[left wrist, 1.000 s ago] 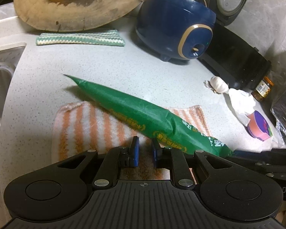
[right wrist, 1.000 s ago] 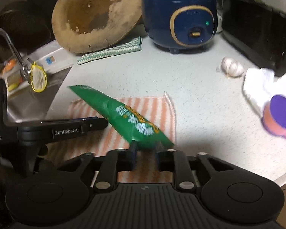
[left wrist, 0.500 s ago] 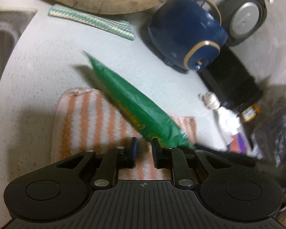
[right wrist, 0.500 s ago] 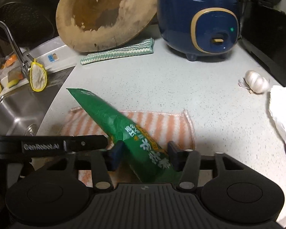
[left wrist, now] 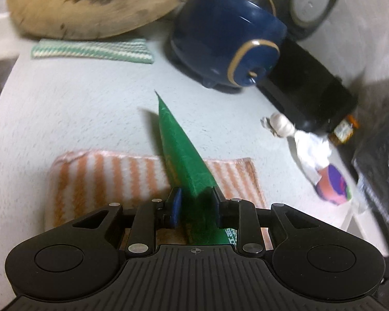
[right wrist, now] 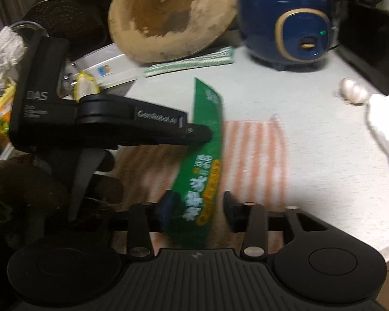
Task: Collect trash
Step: 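Move the right tool toward the purple sponge while the left holds the wrapper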
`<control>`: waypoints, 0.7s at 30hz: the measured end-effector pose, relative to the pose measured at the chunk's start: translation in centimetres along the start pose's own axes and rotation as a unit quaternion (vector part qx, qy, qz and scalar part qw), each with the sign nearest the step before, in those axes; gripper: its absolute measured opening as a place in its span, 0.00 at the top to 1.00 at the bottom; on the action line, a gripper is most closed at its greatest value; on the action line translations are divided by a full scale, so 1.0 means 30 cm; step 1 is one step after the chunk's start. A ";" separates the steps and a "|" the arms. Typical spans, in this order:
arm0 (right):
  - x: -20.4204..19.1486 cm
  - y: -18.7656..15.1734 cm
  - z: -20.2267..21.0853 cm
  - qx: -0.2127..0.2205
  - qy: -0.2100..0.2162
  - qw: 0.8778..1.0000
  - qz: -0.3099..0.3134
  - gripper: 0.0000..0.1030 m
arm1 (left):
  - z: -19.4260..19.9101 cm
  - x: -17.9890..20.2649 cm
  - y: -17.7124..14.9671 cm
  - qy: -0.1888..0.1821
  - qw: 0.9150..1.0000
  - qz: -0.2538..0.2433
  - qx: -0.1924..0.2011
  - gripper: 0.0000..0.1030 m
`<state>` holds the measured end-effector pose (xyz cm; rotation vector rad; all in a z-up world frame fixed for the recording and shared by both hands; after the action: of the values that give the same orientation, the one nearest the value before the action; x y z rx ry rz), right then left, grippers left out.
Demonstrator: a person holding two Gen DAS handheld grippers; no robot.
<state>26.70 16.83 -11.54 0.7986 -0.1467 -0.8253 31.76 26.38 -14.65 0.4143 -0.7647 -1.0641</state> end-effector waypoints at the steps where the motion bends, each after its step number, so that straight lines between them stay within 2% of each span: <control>1: 0.011 -0.002 0.002 0.002 -0.009 1.000 -0.003 0.44 | -0.007 0.015 -0.001 0.010 1.000 -0.018 -0.001 0.71; 5: 0.058 -0.016 0.004 0.003 -0.012 0.999 -0.040 0.39 | -0.028 0.051 -0.021 0.045 0.996 -0.076 -0.001 0.66; 7: 0.083 -0.024 -0.002 0.001 -0.007 0.998 -0.064 0.33 | -0.036 0.054 -0.024 0.050 0.996 -0.078 -0.001 0.65; 11: 0.129 -0.037 -0.014 -0.001 0.021 0.993 -0.113 0.26 | -0.042 0.039 -0.026 0.043 0.998 -0.055 0.001 0.64; 14: 0.128 -0.040 -0.015 0.000 0.029 0.994 -0.109 0.21 | -0.039 0.038 -0.031 0.041 0.998 -0.056 0.009 0.65; 16: 0.118 -0.040 -0.026 0.001 0.041 0.993 -0.107 0.08 | -0.035 0.040 -0.040 0.041 0.997 -0.064 0.018 0.65; 18: 0.105 -0.039 -0.039 0.001 0.059 0.993 -0.104 0.00 | -0.032 0.052 -0.049 0.049 0.995 -0.082 0.026 0.64; 21: 0.088 -0.040 -0.051 0.003 0.047 0.995 -0.091 0.00 | -0.033 0.067 -0.054 0.060 0.993 -0.099 0.034 0.64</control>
<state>28.42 15.36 -13.91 0.8631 0.0082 -0.9574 32.00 23.81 -15.64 0.6161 -0.6628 -1.1887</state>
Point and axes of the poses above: each gripper's, at about its wrist camera, not at the fingertips, and z roughly against the way its jaws point, x to its right, y to its top, the point moved 7 cm from there along -z, roughly the way its jaws point, and after that the axes turned 1 degree about y, right-handed, at the moved point
